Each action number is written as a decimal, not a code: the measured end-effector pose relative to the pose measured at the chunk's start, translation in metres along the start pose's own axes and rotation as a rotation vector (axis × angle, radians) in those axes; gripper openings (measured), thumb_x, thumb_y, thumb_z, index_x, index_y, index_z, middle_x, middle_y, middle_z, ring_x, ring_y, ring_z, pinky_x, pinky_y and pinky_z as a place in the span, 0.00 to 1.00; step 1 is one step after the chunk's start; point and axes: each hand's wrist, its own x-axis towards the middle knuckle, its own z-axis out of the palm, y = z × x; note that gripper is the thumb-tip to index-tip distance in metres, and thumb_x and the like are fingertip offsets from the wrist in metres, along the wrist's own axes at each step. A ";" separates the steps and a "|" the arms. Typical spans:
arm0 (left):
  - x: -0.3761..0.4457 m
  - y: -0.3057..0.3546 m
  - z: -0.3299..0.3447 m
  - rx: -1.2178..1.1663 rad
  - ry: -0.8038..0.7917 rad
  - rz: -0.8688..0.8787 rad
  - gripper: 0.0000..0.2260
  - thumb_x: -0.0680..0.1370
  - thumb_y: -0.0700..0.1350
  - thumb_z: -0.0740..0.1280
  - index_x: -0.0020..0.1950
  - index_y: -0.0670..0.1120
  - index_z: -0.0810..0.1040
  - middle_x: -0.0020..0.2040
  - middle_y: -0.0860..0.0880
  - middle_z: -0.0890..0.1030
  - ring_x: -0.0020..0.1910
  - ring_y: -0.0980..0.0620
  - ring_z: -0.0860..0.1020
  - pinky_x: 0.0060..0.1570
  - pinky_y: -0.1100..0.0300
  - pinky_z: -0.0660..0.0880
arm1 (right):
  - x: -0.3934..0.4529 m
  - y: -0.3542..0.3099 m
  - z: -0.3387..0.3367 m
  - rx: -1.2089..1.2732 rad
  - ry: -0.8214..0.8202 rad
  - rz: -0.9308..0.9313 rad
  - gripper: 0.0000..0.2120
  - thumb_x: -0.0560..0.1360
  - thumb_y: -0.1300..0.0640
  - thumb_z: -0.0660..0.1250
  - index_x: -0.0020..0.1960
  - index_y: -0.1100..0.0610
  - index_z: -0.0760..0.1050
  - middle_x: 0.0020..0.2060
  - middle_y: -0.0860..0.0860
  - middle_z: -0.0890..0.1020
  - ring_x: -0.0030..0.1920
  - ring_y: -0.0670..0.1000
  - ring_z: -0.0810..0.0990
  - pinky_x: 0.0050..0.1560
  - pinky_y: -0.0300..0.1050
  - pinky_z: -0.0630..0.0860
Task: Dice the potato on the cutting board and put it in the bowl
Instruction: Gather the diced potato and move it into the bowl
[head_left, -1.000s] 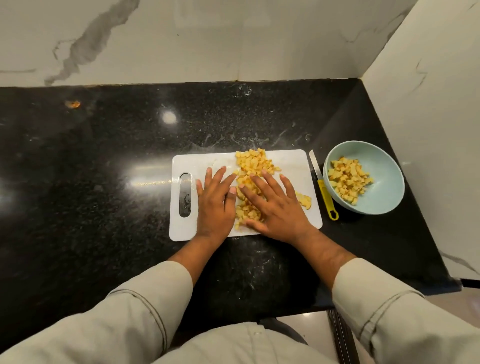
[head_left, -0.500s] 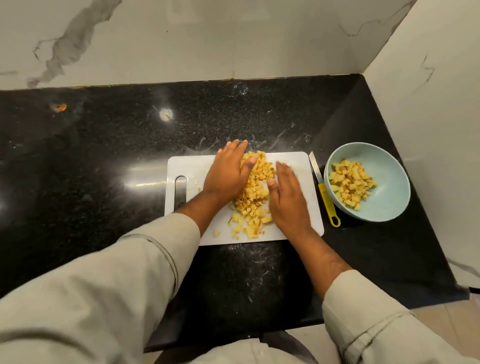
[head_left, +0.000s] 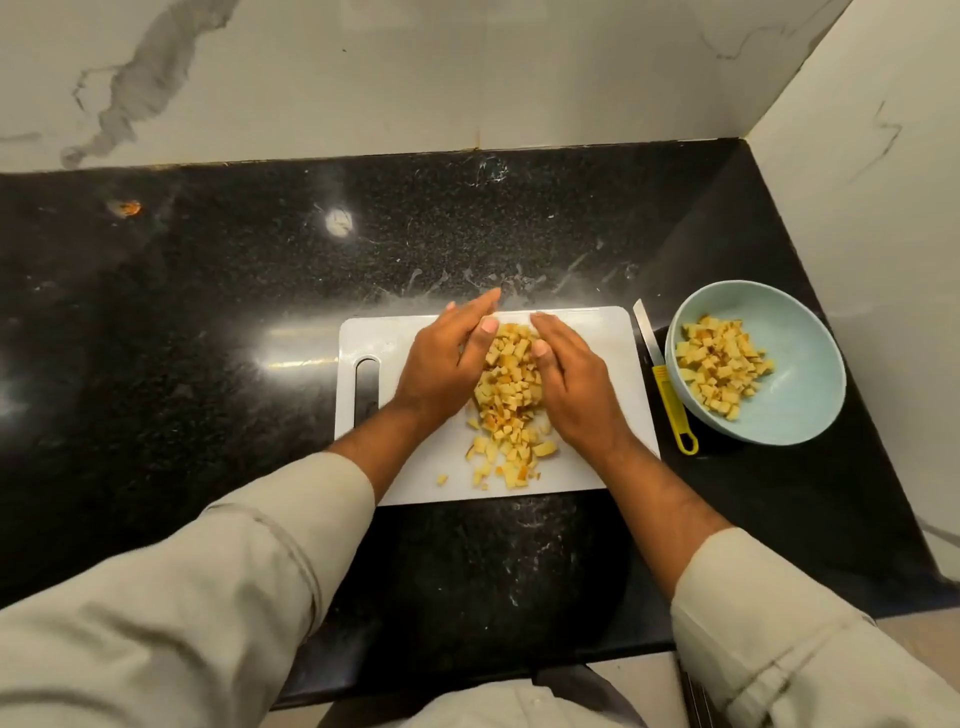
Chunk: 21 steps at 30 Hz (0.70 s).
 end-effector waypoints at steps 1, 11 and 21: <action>-0.004 -0.002 -0.001 0.037 -0.011 -0.011 0.19 0.82 0.50 0.57 0.70 0.45 0.72 0.67 0.47 0.76 0.68 0.54 0.71 0.71 0.61 0.61 | -0.003 0.002 -0.003 0.004 0.046 0.016 0.20 0.82 0.54 0.55 0.71 0.61 0.69 0.69 0.56 0.72 0.71 0.50 0.67 0.72 0.43 0.62; -0.005 0.028 0.040 -0.086 0.232 -0.216 0.18 0.81 0.47 0.54 0.62 0.42 0.79 0.59 0.47 0.81 0.59 0.53 0.77 0.62 0.59 0.71 | 0.004 -0.024 0.041 0.288 0.327 0.197 0.16 0.83 0.57 0.55 0.66 0.58 0.74 0.62 0.51 0.79 0.62 0.45 0.75 0.65 0.34 0.68; 0.005 0.037 0.040 -0.347 0.460 -0.396 0.11 0.80 0.39 0.62 0.52 0.46 0.84 0.46 0.53 0.84 0.47 0.58 0.81 0.47 0.66 0.76 | 0.023 -0.038 0.049 0.890 0.367 0.508 0.12 0.81 0.57 0.60 0.57 0.54 0.81 0.52 0.48 0.84 0.53 0.45 0.82 0.57 0.44 0.79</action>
